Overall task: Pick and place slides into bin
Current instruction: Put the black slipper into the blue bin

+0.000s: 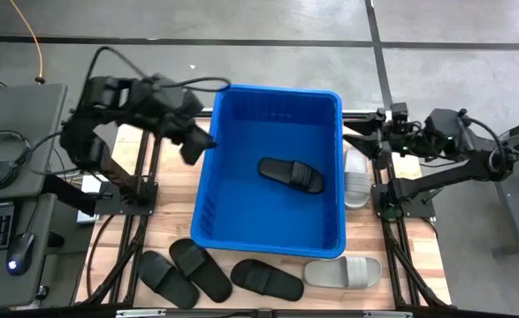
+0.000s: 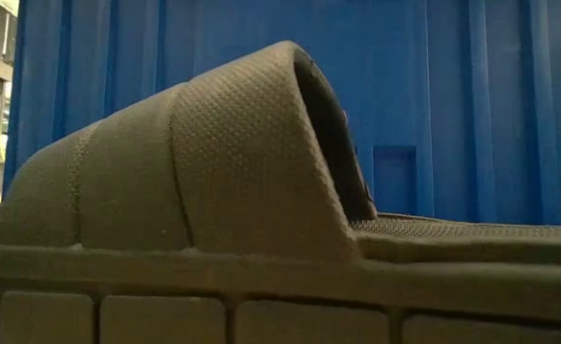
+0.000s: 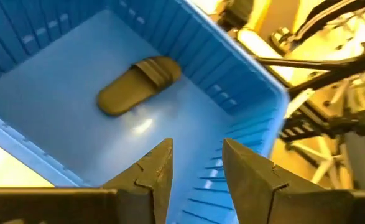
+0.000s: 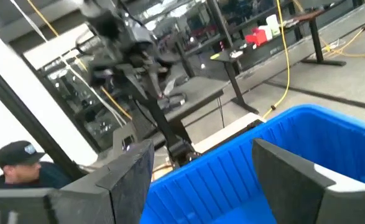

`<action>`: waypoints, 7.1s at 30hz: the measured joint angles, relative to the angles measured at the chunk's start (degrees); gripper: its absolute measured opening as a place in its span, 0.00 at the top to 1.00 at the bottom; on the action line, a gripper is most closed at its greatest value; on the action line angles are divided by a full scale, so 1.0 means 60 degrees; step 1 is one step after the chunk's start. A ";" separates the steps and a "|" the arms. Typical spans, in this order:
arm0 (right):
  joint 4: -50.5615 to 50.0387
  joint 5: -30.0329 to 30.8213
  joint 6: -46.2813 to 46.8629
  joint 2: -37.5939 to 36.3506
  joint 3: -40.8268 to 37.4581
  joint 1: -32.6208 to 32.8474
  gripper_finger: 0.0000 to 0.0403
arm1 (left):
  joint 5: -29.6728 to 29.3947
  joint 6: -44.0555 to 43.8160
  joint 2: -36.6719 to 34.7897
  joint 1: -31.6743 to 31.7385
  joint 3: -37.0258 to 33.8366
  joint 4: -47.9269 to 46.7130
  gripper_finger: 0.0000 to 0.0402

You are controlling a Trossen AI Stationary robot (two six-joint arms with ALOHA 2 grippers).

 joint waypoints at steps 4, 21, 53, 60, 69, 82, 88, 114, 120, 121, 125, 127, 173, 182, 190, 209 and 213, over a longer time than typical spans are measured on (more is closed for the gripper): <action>0.0003 -0.0130 0.0000 0.0180 0.0000 -0.0003 0.35 | -0.0630 -0.0945 -0.0456 -0.1126 -0.0004 0.0001 0.69; 0.0004 -0.0130 -0.0025 0.0223 0.0000 0.0000 0.35 | 0.0158 -0.5466 -0.0803 -0.4798 -0.0007 0.0004 0.96; -0.0466 -0.0235 -0.0838 0.0230 0.0000 -0.0004 0.35 | 0.0200 -1.3584 0.0861 -0.9156 -0.4131 0.0003 1.00; -0.0517 -0.0235 -0.0933 0.0238 0.0000 -0.0004 0.35 | 0.0064 -1.3326 0.2099 -0.9137 -0.4132 0.0004 1.00; -0.0859 -0.0297 -0.0870 0.0234 0.0000 -0.0004 0.35 | 0.0355 -1.2788 0.3541 -0.9216 -0.4142 0.0007 0.98; -0.0947 -0.0300 -0.0787 0.0235 0.0000 -0.0004 0.35 | -0.0176 -1.4585 0.3883 -1.0341 -0.4140 0.0001 0.59; -0.0941 0.0009 -0.0812 0.0278 0.0000 -0.0004 0.35 | 0.0720 -1.5206 0.3937 -1.0723 -0.4477 0.0028 0.48; -0.1159 0.0014 0.0328 0.0802 0.0000 -0.0007 0.35 | 0.1765 -1.2854 0.3930 -1.0018 -0.6776 0.1186 0.58; -0.1165 -0.0151 0.0335 0.0951 0.0000 -0.0007 0.35 | 0.1940 -1.2529 0.4267 -1.0012 -0.6757 0.1089 0.61; -0.1150 -0.0148 0.0335 0.0985 0.0000 -0.0007 0.35 | 0.2143 -1.2430 0.4385 -1.0012 -0.6757 0.1036 0.61; -0.1149 -0.0185 0.0335 0.1045 0.0000 -0.0007 0.35 | 0.2637 -1.2132 0.4815 -1.0012 -0.6768 0.0674 0.62; -0.1157 -0.0257 0.0421 0.1054 0.0000 -0.0007 0.35 | 0.2634 -1.2129 0.4942 -1.0012 -0.6765 0.0690 0.62; -0.1511 -0.0375 0.0403 0.1050 0.0000 -0.0007 0.35 | 0.2785 -1.1603 0.5875 -1.0066 -0.6467 -0.0009 0.95; -0.1511 -0.0162 0.0218 0.1050 0.0000 -0.0007 0.35 | 0.2086 -1.2109 0.5875 -1.0428 -0.4615 -0.0005 0.98; -0.1513 -0.0075 0.0203 0.1050 0.0000 -0.0010 0.35 | 0.0729 -1.2051 0.5873 -1.0451 -0.3617 0.0017 0.99; -0.1265 -0.0276 0.0503 0.1050 0.0000 -0.0011 0.35 | -0.2666 -1.0530 0.5828 -1.0439 0.0011 0.0027 1.00; -0.0929 -0.0410 0.0493 0.1050 0.0000 -0.0007 0.35 | -0.3002 -1.0495 0.5409 -1.0406 -0.0073 -0.0035 1.00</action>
